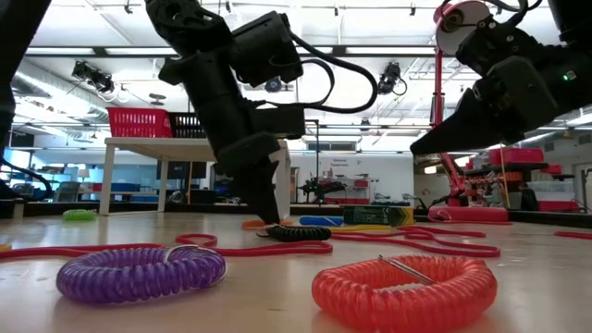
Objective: Pick & Place Office Desk Supplies
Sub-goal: Put the orange rubber band into the red bin on the shelf
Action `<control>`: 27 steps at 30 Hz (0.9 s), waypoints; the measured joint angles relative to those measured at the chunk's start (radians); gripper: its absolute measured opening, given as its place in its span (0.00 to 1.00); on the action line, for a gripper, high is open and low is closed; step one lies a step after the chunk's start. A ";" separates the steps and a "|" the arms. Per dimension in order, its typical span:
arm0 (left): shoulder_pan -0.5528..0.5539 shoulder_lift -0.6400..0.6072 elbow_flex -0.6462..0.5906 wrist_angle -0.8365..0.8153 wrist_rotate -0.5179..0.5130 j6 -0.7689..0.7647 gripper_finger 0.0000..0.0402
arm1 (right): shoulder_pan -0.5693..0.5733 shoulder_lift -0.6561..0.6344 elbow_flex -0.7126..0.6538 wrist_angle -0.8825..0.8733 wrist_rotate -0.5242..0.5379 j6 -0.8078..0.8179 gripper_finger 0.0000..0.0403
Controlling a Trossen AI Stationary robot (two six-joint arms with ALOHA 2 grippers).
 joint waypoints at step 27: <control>0.052 0.014 0.033 0.018 0.099 -0.052 0.14 | 0.000 0.000 0.000 0.007 -0.001 0.000 0.02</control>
